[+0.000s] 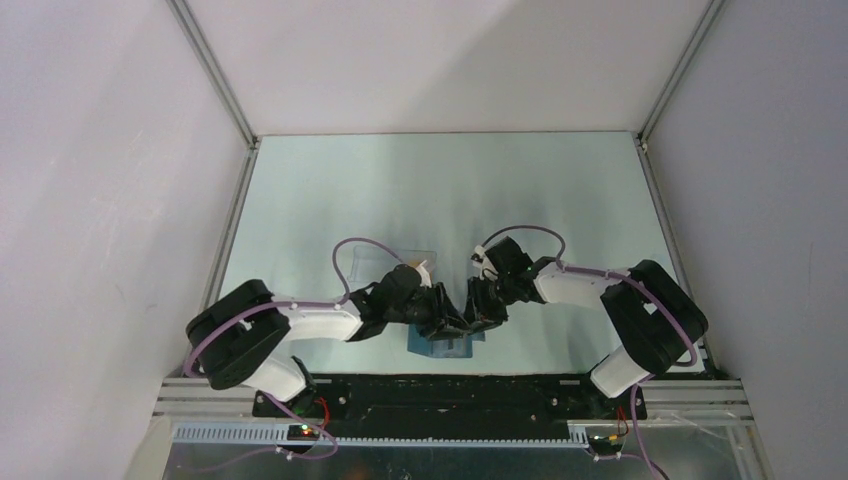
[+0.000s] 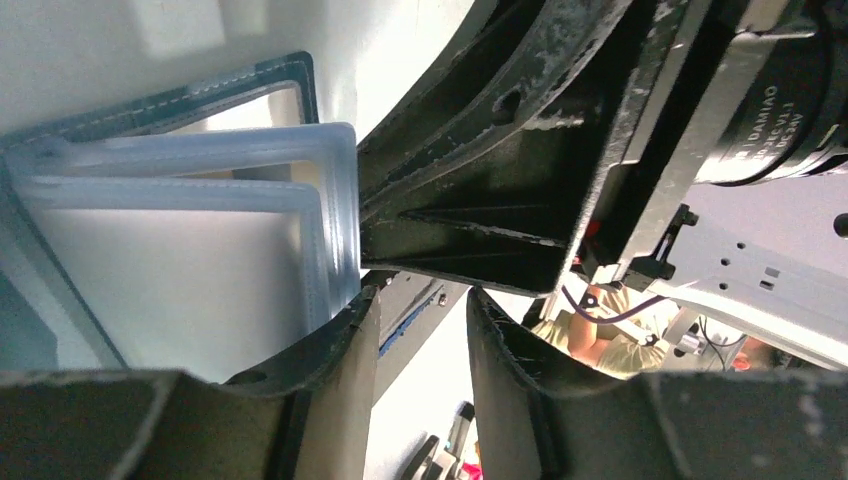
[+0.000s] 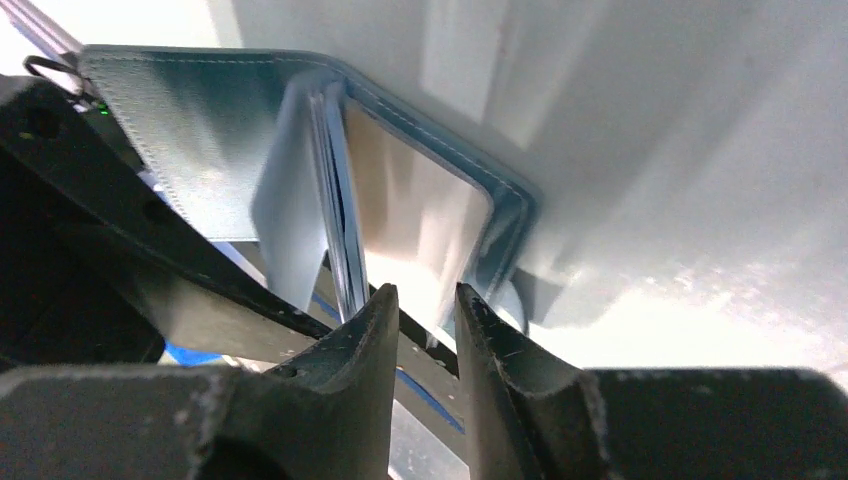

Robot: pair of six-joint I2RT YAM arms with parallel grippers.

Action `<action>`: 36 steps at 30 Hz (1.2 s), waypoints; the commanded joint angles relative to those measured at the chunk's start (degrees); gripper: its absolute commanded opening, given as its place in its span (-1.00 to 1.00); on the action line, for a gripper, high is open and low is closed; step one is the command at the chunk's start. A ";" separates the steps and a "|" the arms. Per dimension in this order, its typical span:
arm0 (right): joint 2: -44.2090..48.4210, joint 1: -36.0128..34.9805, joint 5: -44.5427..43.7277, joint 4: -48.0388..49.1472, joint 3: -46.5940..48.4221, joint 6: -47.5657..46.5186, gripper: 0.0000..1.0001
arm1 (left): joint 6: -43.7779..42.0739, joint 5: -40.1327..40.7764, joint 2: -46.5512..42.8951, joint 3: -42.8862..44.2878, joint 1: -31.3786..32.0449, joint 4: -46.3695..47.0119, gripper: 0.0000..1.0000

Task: Put the credit cards into the card holder
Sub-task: Close the card holder at the center of the board.

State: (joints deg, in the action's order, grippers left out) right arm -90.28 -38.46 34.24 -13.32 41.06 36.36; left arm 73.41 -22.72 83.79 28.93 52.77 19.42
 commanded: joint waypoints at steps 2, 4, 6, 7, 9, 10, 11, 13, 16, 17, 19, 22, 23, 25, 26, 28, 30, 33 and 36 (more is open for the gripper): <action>2.02 0.45 -3.72 -5.43 1.52 -4.59 -0.36 | 1.06 0.15 0.77 0.47 0.10 6.35 -0.14; 2.45 0.60 -3.58 -5.39 1.56 -4.56 -0.37 | 0.38 0.30 -0.41 0.69 0.03 6.72 -0.10; 2.52 0.84 -3.16 -5.07 1.56 -4.54 -0.37 | -0.30 0.98 -2.97 0.24 -0.44 6.81 -0.04; 2.31 0.89 -3.01 -4.79 1.56 -4.50 -0.37 | -0.51 1.21 -5.29 -0.61 -0.72 6.80 0.00; 1.80 1.00 -2.39 -4.21 1.57 -4.42 -0.38 | -0.79 1.93 -9.68 -2.90 -2.18 6.79 0.05; 1.52 1.08 -1.93 -3.81 1.57 -4.38 -0.38 | -1.05 2.80 -11.58 -4.00 -3.45 6.60 0.07; 1.07 1.05 -1.74 -3.68 1.57 -4.37 -0.39 | -1.32 3.31 -15.44 -6.15 -4.29 5.41 0.08; 0.36 1.04 -1.47 -3.31 1.55 -4.41 -0.39 | -2.41 5.74 -22.57 -9.38 -7.16 0.35 0.11; -0.52 1.02 -1.04 -2.90 1.53 -4.41 -0.41 | -7.60 11.30 -32.76 -10.47 -11.46 -16.50 0.19; -0.65 1.02 -1.03 -2.92 1.55 -4.49 -0.42 | -9.89 15.23 -37.37 -9.55 -11.95 -26.45 0.21; -0.87 1.16 -0.90 -2.96 1.51 -4.68 -0.42 | -11.78 17.88 -42.27 -9.25 -13.46 -35.94 0.27; -1.09 1.11 -0.99 -3.19 1.52 -4.91 -0.43 | -11.24 15.86 -45.21 -12.67 -16.49 -39.31 0.19; -1.15 1.17 -1.06 -3.28 1.49 -5.01 -0.43 | -10.58 14.63 -45.27 -13.42 -16.79 -39.22 0.14; -1.32 1.26 -0.98 -3.30 1.56 -5.06 -0.43 | -10.32 11.73 -43.83 -15.11 -17.08 -36.52 0.07; -1.55 1.22 -0.91 -3.20 1.56 -4.98 -0.43 | -10.27 10.55 -42.33 -15.72 -17.08 -33.82 0.06; -1.89 1.24 -0.60 -2.88 1.56 -4.94 -0.44 | -10.22 7.73 -40.03 -15.91 -17.12 -29.54 0.05; -2.23 1.21 -0.19 -2.57 1.55 -4.85 -0.44 | -10.27 5.32 -37.68 -15.99 -17.09 -24.15 0.05; -2.70 1.19 0.27 -2.35 1.55 -4.85 -0.44 | -8.97 1.06 -33.17 -15.81 -17.07 -16.02 0.03; -2.98 1.21 0.50 -2.40 1.49 -5.01 -0.44 | -10.17 -1.49 -27.10 -11.93 -15.98 -12.36 0.03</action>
State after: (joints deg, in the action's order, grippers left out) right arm -92.31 -37.17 34.06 -16.80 41.10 32.32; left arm 64.45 -18.41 51.53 12.25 35.99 -3.33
